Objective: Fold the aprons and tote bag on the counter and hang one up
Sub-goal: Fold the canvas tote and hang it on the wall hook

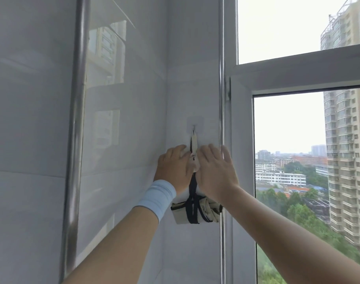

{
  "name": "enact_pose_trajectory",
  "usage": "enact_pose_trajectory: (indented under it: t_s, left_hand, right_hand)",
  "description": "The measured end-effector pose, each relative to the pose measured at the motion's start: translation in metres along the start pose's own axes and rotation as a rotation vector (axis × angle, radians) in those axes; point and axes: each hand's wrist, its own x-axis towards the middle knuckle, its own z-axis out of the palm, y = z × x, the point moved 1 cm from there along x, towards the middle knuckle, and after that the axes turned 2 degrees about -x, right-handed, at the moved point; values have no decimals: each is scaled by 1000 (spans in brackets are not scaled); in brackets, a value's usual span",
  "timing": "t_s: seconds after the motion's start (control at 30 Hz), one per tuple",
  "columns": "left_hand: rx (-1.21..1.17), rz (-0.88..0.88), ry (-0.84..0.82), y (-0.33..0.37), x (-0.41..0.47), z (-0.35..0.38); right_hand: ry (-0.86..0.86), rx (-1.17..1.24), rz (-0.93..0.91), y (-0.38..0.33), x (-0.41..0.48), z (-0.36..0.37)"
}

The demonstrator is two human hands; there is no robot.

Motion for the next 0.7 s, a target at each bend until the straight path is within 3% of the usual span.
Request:
enact_pose_trajectory:
  t_s: [0.17,0.27,0.37,0.47,0.6,0.7]
  left_hand:
    - [-103,37,-182,-1,-6,-2]
    - [-137,62,-102,-3,-11,-4]
    - [-207,33,-14,5,-14,-5]
    - [-236,-49,6,10,-9,-14]
    - [-218,-36,-134,4,-2,-20]
    - [-229,-25,-174,3,-4,-15]
  right_hand:
    - [-54,76,-5,-1,-13,6]
    - [-25,134,19,-2,-21,6]
    - [-6,451,108,-7,-28,-1]
    - [-134,788,255,0,-18,-12]
    - [-289,754,237,19,-7,-24]
    - [-295,660,183,22,-8,-33]
